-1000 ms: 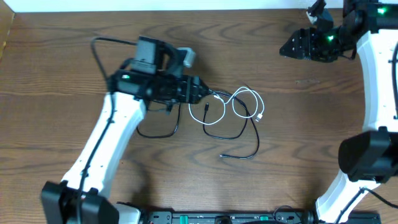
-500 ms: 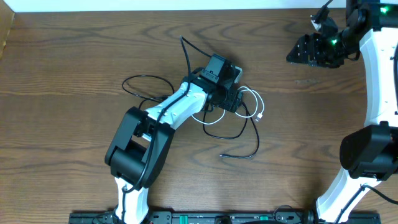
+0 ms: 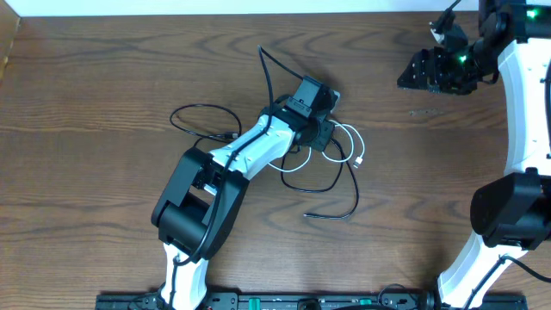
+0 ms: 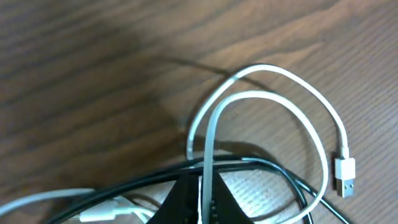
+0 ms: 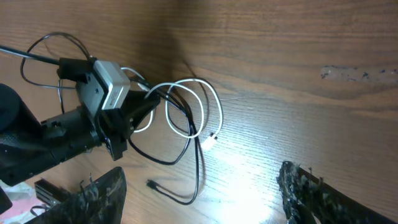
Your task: Untangle cables
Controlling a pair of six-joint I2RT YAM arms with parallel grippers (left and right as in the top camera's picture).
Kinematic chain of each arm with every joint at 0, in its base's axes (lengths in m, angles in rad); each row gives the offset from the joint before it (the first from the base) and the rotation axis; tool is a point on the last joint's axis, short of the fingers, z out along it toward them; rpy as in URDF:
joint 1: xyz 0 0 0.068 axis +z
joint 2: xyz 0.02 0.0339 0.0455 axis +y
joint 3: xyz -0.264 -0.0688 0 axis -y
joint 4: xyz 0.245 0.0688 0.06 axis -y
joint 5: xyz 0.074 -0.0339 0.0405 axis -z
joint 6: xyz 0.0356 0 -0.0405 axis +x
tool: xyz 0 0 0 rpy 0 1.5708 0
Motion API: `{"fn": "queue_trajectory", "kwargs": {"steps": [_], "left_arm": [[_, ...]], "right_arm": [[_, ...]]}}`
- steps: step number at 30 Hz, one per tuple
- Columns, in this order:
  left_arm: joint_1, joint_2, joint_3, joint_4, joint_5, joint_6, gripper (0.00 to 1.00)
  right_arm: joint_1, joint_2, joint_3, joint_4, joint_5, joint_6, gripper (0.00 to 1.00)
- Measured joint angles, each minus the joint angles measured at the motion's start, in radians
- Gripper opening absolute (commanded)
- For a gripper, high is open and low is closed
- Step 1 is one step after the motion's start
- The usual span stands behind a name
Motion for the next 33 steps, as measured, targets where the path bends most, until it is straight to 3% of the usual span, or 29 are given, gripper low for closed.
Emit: {"fn": "queue_trajectory", "kwargs": {"steps": [6, 15, 22, 24, 28, 33], "left_arm": [[0.002, -0.115, -0.001, -0.059, -0.008, -0.029, 0.08], [0.005, -0.723, 0.021, -0.023, -0.010, -0.182, 0.07], [0.026, -0.865, 0.020, 0.095, -0.010, -0.225, 0.07], [0.055, -0.896, 0.020, 0.126, -0.011, -0.265, 0.08], [0.076, -0.900, 0.020, 0.096, -0.009, -0.299, 0.07], [0.079, -0.851, 0.020, -0.051, -0.002, -0.303, 0.07]], "right_arm": [[0.000, 0.000, 0.000, 0.016, 0.006, -0.003, 0.78], [0.029, 0.000, 0.000, 0.048, -0.006, -0.004, 0.83], [0.062, 0.000, 0.000, 0.061, -0.017, -0.004, 0.81], [0.065, 0.000, 0.000, 0.064, -0.037, -0.015, 0.71], [0.065, 0.000, 0.000, 0.065, -0.229, -0.168, 0.76], [0.066, 0.000, 0.000, 0.068, -0.538, -0.398, 0.83]]}}
